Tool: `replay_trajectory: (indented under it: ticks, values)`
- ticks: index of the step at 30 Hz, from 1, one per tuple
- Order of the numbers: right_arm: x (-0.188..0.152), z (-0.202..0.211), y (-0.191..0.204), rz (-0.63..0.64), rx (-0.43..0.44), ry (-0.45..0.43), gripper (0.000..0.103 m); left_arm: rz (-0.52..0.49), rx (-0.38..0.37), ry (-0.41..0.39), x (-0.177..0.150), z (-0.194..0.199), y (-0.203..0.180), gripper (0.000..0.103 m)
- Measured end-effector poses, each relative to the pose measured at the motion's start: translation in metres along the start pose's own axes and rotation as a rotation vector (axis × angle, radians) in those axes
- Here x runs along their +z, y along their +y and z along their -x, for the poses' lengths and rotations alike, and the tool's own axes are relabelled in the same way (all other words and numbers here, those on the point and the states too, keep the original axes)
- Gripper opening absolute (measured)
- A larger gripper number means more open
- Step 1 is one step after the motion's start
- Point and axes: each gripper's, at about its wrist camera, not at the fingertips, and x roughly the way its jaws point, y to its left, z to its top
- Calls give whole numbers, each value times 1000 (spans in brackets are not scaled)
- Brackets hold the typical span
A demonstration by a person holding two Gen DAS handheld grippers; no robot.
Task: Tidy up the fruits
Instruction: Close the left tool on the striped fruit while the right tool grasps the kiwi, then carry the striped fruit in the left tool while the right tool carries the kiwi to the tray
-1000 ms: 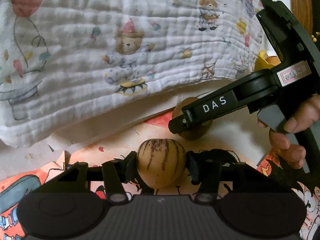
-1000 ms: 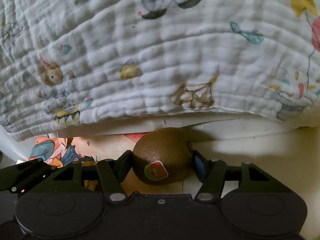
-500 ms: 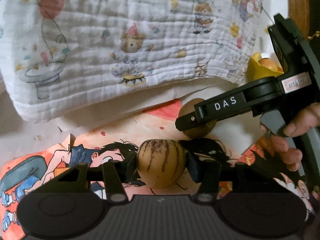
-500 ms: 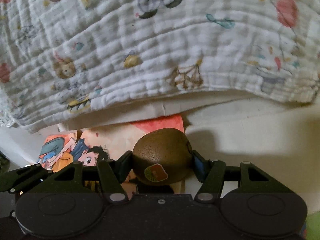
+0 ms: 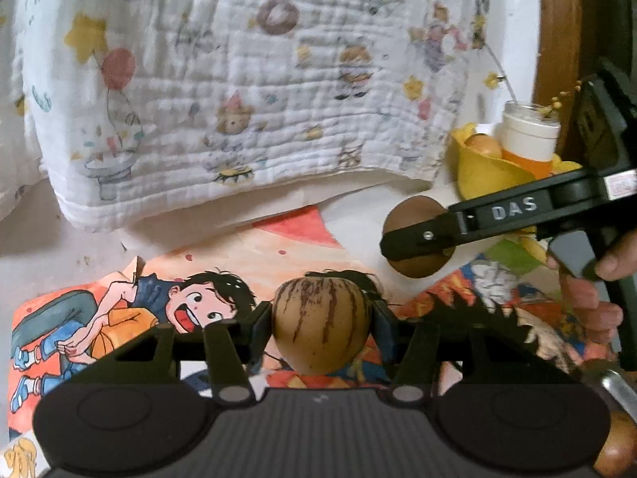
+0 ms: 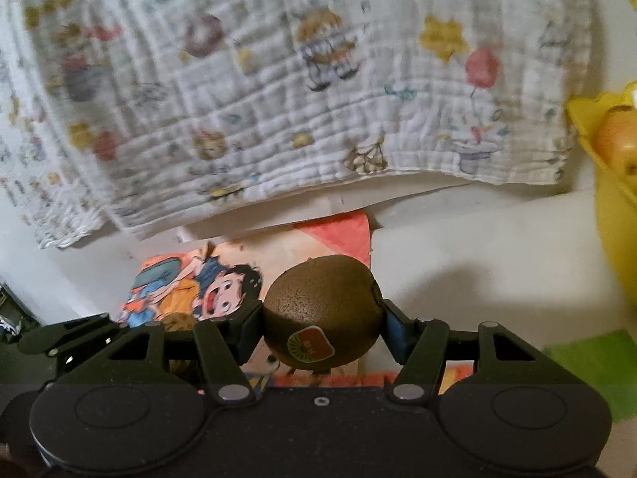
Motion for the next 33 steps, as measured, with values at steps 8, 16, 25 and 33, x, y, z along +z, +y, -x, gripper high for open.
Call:
replay_trajectory:
  ticks: [8,16,25,33]
  values:
    - [-24,71,4,32,25,-49,63,-10,-41,-18,-7,30,-31,57]
    - [-66,134,12,113,59,-65,63,-21,-99,-20,-25,56,-57,57]
    - [-124,187,26,218,63,-59,63,-72,-131,4,-45,72,-79,57]
    - [-175,211,26,214,38,-27,64,-87,-127,58,-56,70,-95,57]
